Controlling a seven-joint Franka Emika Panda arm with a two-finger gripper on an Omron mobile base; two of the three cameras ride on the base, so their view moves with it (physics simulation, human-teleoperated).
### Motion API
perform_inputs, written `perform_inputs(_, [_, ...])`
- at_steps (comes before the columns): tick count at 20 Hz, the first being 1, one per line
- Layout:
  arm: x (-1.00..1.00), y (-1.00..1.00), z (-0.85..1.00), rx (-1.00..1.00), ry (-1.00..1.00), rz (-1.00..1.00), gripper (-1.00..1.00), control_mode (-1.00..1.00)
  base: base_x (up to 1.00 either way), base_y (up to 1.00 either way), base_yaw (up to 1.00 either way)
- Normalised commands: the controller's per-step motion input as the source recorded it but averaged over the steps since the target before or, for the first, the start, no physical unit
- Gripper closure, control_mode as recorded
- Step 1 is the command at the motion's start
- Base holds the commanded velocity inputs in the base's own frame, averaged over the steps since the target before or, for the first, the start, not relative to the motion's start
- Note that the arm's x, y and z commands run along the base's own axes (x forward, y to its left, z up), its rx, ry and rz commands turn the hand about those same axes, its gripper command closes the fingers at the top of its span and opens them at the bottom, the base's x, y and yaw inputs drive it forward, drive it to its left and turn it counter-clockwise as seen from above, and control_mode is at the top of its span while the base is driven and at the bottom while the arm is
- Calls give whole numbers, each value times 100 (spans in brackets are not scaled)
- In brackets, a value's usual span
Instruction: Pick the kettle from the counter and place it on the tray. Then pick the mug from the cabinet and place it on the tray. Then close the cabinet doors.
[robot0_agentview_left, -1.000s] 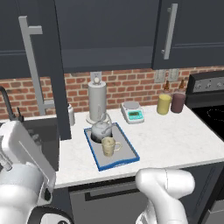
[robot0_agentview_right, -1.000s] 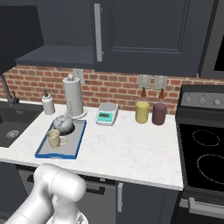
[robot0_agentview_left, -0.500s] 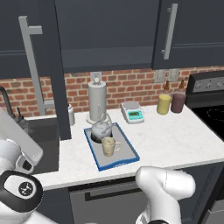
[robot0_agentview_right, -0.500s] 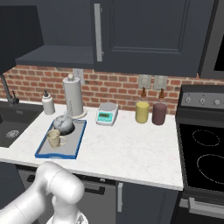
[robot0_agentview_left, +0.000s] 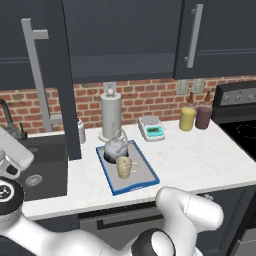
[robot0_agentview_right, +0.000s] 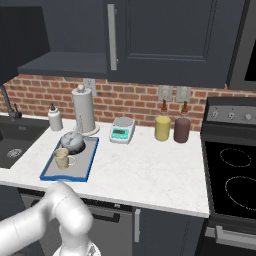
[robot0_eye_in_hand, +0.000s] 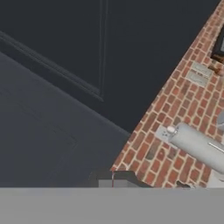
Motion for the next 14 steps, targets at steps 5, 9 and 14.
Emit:
perform_inputs(5, [45, -13, 2, -3, 0, -18, 100, -100, 0, 0, 0])
perform_inputs(9, [16, -50, 17, -2, 0, -20, 100, -100, 0, 0, 0])
perform_inputs(14, [0, -87, 18, -7, 0, -19, 100, -100, 0, 0, 0])
